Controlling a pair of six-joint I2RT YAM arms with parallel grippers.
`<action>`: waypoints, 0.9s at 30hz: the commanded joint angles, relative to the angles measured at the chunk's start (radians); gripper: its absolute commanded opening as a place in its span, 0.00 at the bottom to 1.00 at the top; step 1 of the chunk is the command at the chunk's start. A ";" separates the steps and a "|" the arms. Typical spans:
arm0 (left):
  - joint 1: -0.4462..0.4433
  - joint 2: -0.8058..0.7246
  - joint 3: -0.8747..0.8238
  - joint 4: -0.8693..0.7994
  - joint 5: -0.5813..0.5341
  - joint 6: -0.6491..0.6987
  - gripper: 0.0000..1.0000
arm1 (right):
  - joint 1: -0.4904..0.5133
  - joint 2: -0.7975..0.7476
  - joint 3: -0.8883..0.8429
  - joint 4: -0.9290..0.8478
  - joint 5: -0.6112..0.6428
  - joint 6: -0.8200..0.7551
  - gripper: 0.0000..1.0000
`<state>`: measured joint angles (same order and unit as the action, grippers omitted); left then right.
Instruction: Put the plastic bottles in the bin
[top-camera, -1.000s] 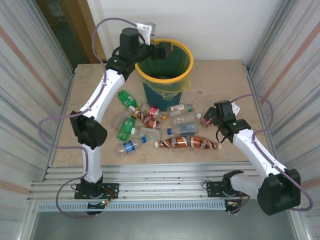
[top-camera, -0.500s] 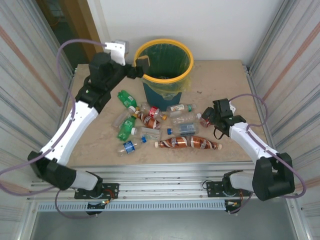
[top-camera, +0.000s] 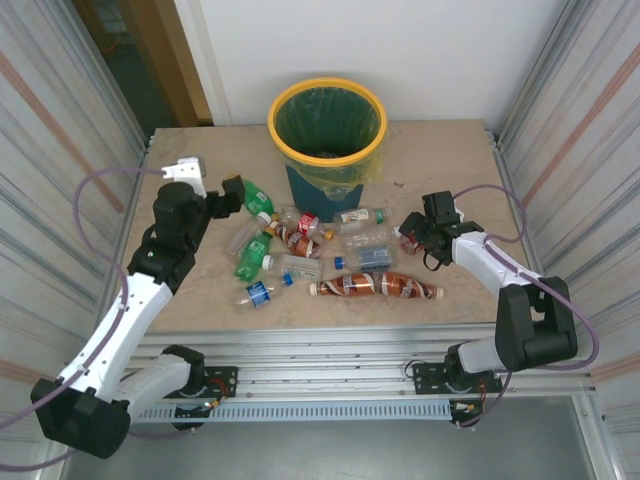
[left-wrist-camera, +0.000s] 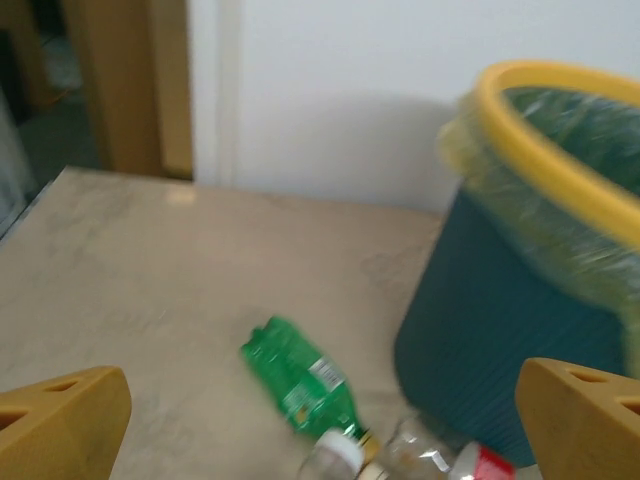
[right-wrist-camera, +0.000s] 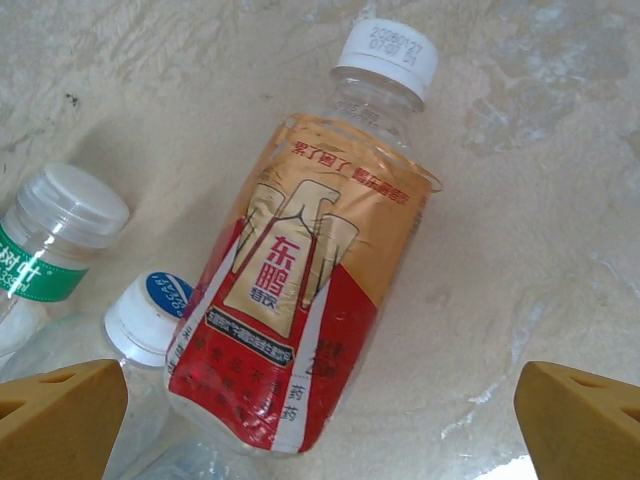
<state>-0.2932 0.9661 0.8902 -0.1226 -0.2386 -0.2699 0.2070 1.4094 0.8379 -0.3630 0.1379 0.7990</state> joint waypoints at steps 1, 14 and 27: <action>0.068 -0.051 -0.075 -0.053 -0.027 -0.121 0.99 | -0.012 0.035 0.042 0.017 -0.021 -0.034 0.98; 0.239 -0.080 -0.195 -0.123 0.103 -0.222 0.99 | -0.050 0.162 0.092 0.038 -0.066 -0.044 0.99; 0.244 -0.043 -0.201 -0.115 0.117 -0.240 0.99 | -0.080 0.227 0.076 0.050 -0.079 -0.042 0.91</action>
<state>-0.0582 0.9188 0.6926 -0.2390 -0.1287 -0.4934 0.1360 1.6215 0.9047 -0.3138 0.0696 0.7731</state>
